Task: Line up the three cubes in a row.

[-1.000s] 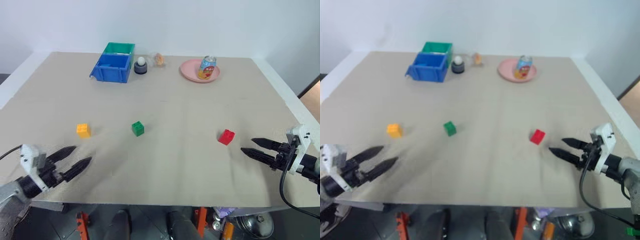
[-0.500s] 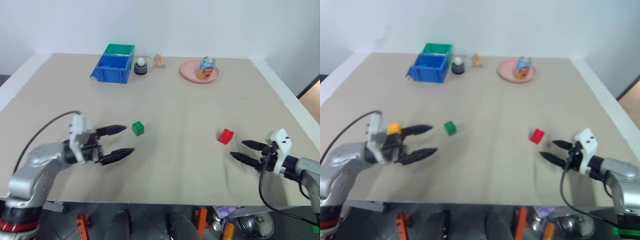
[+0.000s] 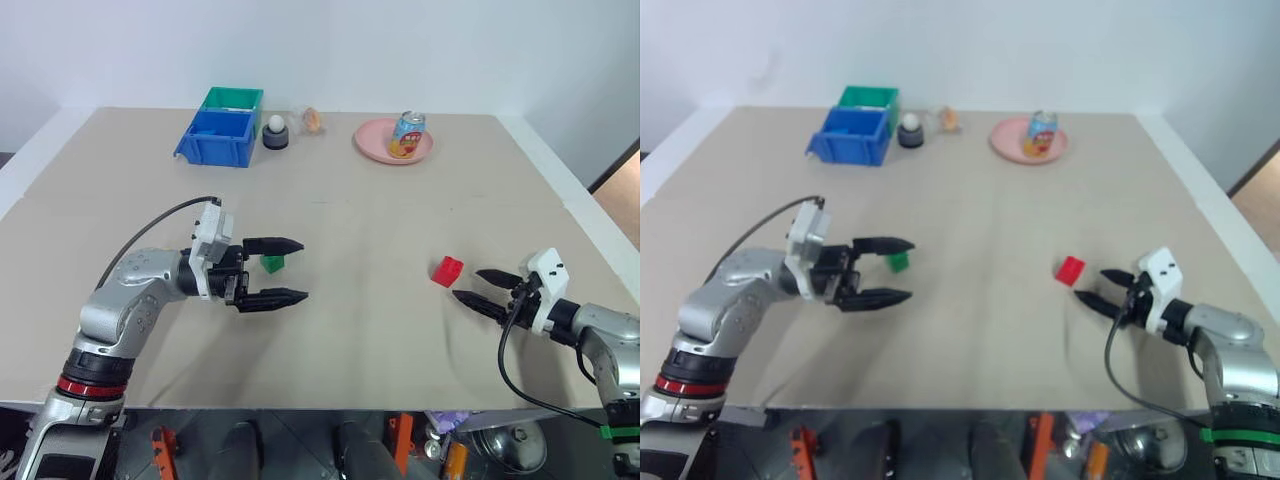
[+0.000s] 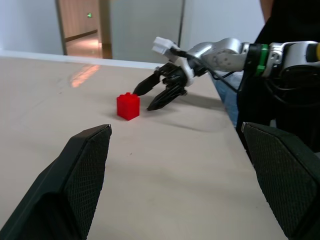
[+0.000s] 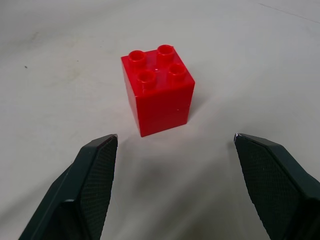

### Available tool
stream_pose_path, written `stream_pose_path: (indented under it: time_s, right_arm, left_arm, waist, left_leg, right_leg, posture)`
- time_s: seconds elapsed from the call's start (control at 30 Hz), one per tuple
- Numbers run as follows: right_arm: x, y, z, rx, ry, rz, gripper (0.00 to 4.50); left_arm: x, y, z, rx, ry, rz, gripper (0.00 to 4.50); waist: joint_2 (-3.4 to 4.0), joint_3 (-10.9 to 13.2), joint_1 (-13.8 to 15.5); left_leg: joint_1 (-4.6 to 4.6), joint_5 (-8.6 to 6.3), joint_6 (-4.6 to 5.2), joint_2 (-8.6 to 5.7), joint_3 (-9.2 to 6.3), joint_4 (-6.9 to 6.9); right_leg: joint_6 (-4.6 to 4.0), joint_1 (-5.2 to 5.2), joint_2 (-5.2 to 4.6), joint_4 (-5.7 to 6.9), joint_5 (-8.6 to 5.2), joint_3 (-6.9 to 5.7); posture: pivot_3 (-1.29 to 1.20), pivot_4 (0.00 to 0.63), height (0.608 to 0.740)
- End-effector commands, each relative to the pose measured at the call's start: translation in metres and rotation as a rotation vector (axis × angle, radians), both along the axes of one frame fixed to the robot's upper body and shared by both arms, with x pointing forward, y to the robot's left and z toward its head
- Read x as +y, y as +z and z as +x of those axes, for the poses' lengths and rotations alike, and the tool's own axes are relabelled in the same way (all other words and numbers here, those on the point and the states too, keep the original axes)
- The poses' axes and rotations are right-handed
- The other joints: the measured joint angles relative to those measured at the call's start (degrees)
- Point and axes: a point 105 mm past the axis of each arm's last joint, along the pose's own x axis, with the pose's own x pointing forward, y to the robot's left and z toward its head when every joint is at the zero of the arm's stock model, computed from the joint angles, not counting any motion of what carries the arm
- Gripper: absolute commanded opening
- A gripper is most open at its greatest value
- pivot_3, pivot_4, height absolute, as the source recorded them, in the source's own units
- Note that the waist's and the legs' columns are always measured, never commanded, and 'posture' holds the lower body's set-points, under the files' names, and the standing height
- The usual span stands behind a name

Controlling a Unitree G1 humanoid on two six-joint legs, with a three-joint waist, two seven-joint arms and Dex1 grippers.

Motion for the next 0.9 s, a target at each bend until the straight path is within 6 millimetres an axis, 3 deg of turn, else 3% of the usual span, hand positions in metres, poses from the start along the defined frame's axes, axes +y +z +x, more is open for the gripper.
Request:
stream_pose_path:
  time_s: [0.03,0.53,0.57,0.6,0.77,0.9]
  right_arm:
    - [0.005,0.007,0.008,-0.038,0.016,0.014,3.85]
    - [0.019,0.0,0.034,-0.053,0.049,0.036,3.85]
    - [0.02,0.0,0.034,-0.053,0.057,0.037,3.33]
    - [0.02,-0.001,0.034,-0.055,0.062,0.03,3.15]
    - [0.018,-0.001,0.035,-0.052,0.061,0.027,1.37]
    - [0.02,0.004,0.036,-0.052,0.078,0.026,1.26]
  left_arm:
    - [-0.004,0.003,-0.002,-0.022,-0.045,0.011,4.32]
    - [0.002,-0.003,0.005,-0.009,0.014,0.024,4.32]
    - [0.003,-0.003,0.005,-0.008,0.022,0.022,4.41]
    - [0.004,-0.004,0.005,-0.007,0.029,0.022,4.41]
    - [0.008,-0.006,0.007,-0.01,0.068,0.023,4.41]
    - [0.013,-0.008,0.008,-0.017,0.09,0.024,4.41]
  waist:
    - [0.0,0.0,0.0]
    - [0.01,0.0,0.0]
    - [0.01,0.0,0.0]
    - [0.01,0.0,0.0]
    - [0.02,0.0,0.0]
    - [0.02,0.0,0.0]
  left_leg:
    - [0.0,0.0,0.01,0.0,0.0,0.0]
    - [-0.01,0.02,0.03,0.0,0.0,0.03]
    - [0.0,0.02,0.04,0.0,-0.01,0.03]
    - [-0.01,0.02,0.04,0.0,0.0,0.02]
    - [-0.01,0.02,0.03,0.0,-0.01,0.02]
    - [0.0,0.02,0.04,0.0,0.0,0.02]
  right_leg:
    - [-0.01,-0.01,0.0,0.01,0.01,0.01]
    - [0.03,0.0,0.02,0.03,0.06,0.05]
    - [0.03,0.01,0.02,0.03,0.06,0.05]
    - [0.04,0.0,0.02,0.03,0.06,0.05]
    - [0.05,0.0,0.03,0.03,0.05,0.06]
    - [0.04,0.0,0.03,0.03,0.06,0.07]
  posture:
    - [0.0,0.15,0.74]
    - [0.0,0.15,0.74]
    - [0.0,0.15,0.74]
    - [0.0,0.15,0.74]
    - [0.0,0.15,0.74]
    - [0.0,0.15,0.74]
